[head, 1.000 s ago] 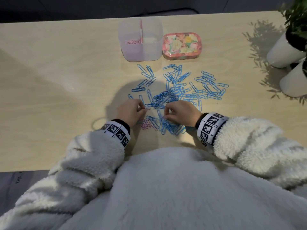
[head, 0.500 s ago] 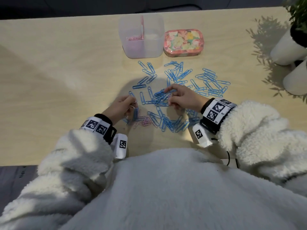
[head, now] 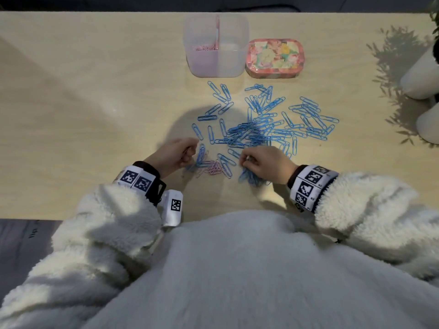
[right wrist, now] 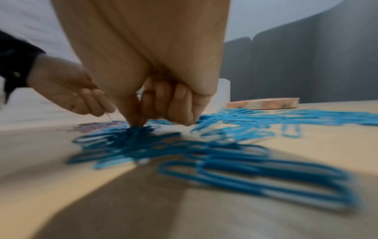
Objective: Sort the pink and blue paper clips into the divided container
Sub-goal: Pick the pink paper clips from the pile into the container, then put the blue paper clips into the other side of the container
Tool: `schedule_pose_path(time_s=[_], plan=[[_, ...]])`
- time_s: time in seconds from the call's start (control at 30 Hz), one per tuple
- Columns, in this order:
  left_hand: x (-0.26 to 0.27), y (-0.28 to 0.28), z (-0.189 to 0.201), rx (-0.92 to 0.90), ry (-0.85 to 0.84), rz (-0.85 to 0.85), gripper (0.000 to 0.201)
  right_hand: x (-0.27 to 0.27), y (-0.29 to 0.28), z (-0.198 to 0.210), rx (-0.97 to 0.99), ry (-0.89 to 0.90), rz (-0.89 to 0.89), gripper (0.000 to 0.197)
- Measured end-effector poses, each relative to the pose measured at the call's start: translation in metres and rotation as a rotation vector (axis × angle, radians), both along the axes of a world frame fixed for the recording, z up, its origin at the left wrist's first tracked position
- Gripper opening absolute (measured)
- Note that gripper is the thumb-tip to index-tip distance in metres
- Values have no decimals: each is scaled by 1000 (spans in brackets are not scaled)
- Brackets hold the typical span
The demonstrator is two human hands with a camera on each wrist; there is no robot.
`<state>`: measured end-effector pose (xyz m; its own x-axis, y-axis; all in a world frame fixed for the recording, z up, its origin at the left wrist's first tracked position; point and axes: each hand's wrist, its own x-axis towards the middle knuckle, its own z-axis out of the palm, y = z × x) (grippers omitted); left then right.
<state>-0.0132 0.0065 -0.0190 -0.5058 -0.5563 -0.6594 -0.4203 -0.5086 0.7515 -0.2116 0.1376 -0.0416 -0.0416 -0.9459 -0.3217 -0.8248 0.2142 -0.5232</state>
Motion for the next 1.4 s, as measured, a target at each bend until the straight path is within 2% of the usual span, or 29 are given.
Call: schedule_pose_path(time_s=[0.07, 0.13, 0.27, 0.33, 0.43, 0.6, 0.67, 0.77, 0.87, 0.97, 1.1, 1.2, 1.27, 1.4], plan=[[1, 3, -1, -221, -97, -118, 36, -13, 1, 0, -23, 17, -115, 12], [3, 5, -3, -420, -186, -238, 30, -19, 0, 4, -44, 27, -180, 11], [-3, 16, -6, -664, -269, -457, 15, 8, -8, 11, -55, 34, -72, 13], [-7, 25, -6, -787, -311, -530, 17, 26, -12, 8, -38, 61, 2, 17], [-11, 31, -8, -890, -369, -587, 23, 34, -17, 2, -19, 65, -49, 20], [-8, 27, -3, -904, -394, -569, 18, 5, -12, 2, -10, -12, -287, 10], [-5, 27, 0, -900, -384, -579, 20, -1, -9, 4, -51, 23, -319, 11], [-3, 28, 2, -876, -385, -618, 25, 9, -8, 10, -86, 74, -191, 15], [-4, 31, 1, -917, -390, -660, 21, 32, -11, 11, -57, 111, -44, 28], [-5, 32, -2, -936, -396, -680, 17, 48, -15, 6, -48, 169, -47, 36], [-4, 30, -4, -925, -376, -673, 15, 52, -20, 3, -39, 143, -115, 24], [-3, 26, 0, -896, -313, -579, 9, 50, -26, 4, -13, 78, -157, 14], [-3, 19, 4, -802, -231, -473, 4, 48, -30, 4, 8, 45, -169, 9], [-7, 1, 17, -556, -119, -281, 8, 40, -38, 5, 107, -77, -136, 12]])
